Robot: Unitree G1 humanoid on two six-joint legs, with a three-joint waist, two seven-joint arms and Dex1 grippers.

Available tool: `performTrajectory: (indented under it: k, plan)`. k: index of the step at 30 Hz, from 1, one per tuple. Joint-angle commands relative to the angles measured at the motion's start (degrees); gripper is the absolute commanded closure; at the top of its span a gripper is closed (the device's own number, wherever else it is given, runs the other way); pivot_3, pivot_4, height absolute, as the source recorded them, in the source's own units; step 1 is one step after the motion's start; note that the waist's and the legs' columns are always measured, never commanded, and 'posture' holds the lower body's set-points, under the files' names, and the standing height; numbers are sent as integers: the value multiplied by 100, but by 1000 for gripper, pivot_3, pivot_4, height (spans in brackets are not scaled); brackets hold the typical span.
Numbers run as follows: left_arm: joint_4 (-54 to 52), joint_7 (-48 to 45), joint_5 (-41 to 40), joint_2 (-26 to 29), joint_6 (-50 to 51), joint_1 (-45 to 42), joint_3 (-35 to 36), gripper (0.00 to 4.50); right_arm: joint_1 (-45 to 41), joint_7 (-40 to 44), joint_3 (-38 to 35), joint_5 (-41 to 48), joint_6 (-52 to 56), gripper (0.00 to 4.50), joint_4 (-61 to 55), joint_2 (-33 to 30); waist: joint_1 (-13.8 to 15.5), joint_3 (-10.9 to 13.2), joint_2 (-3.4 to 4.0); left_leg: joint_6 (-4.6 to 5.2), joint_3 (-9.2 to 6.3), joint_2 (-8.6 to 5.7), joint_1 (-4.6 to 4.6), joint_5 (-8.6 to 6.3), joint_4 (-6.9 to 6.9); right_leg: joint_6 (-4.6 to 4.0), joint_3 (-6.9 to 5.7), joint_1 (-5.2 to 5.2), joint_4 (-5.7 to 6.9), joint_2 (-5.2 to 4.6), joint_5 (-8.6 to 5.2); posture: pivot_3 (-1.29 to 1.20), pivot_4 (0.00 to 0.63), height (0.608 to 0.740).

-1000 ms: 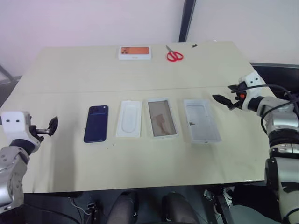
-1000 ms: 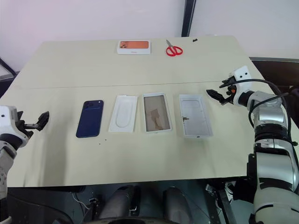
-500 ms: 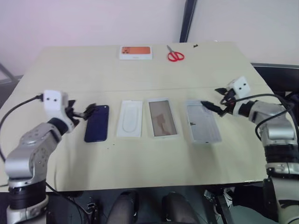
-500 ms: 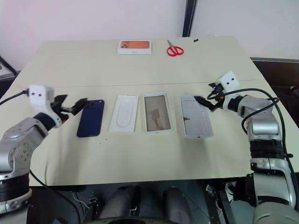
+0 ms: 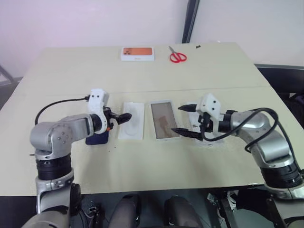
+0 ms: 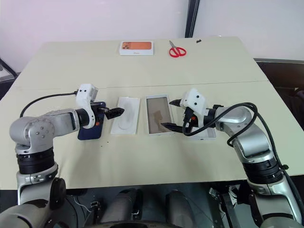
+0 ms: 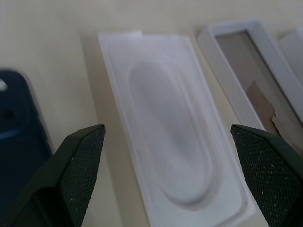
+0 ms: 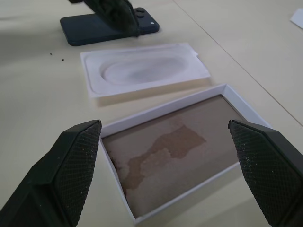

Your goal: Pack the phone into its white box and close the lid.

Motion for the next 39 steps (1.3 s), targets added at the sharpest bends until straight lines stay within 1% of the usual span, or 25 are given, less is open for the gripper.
performTrajectory:
  k: [1,8,12,13,15,16,20,22,28,31,33,37,39]
  plan:
    - [78,244,197,-200,390,-220,274,30,-123,-43,-5,47,-59,0,-111,32,-5,1,-1,-1,0,0,0,0,-1,0,0,-1,0,0,0,0,150,740]
    - [414,482,538,-383,425,-404,178,30,-10,-153,65,24,-133,0,-107,106,8,1,-1,-4,0,0,0,2,-2,0,0,-2,0,0,0,0,150,740]
    - [573,413,440,-531,425,-531,253,30,32,-255,89,15,-125,0,-154,179,7,1,-2,-5,0,-1,0,3,-1,0,0,0,0,-1,0,0,150,740]
    - [591,413,421,-572,425,-544,288,269,46,-277,92,12,-122,0,-174,194,5,1,-2,-5,0,-1,0,3,-1,0,0,-1,0,-1,0,0,150,740]
    - [654,437,449,-633,425,-556,393,889,78,-328,104,5,-118,0,-216,223,2,0,-2,-5,0,-1,0,3,-1,0,0,-2,0,-1,0,0,150,740]
    - [664,450,470,-634,425,-537,437,1323,99,-357,106,8,-111,0,-247,235,-2,1,-3,-5,0,-1,0,3,-1,0,0,-2,0,-1,0,0,150,740]
    - [673,534,523,-629,425,-464,641,3492,190,-450,108,33,-97,0,-350,253,-4,1,-3,-6,0,-1,0,3,-2,0,0,-3,0,-1,0,0,150,740]
    - [648,582,571,-630,425,-447,770,4467,235,-496,119,37,-94,0,-391,266,-1,1,-3,-6,0,-1,0,3,-2,0,0,-3,0,-1,0,0,150,740]
    - [483,590,695,-647,419,-422,939,4467,348,-587,104,68,-48,0,-523,273,0,1,-3,-6,0,-1,0,3,-2,0,0,-2,0,-1,0,0,150,740]
    - [458,493,662,-702,421,-431,1137,4467,352,-615,105,71,-38,0,-535,270,-3,1,-3,-6,0,-1,0,3,-2,0,0,-3,0,-1,0,0,150,740]
    - [422,432,578,-828,423,-487,1470,4467,340,-620,107,67,-37,0,-539,260,-3,1,-3,-6,0,-1,0,3,-2,0,0,-3,1,-1,0,0,150,740]
    - [160,202,194,-1165,366,-782,2399,4467,289,-607,74,70,-17,0,-557,211,1,3,-7,-6,0,-1,0,4,-2,0,-1,-3,0,-1,0,0,150,740]
    - [96,191,-13,-1323,417,-975,2628,4467,267,-600,47,65,-18,0,-550,179,13,6,-12,-7,-1,-1,-1,4,-1,0,-2,-3,0,-1,0,0,150,740]
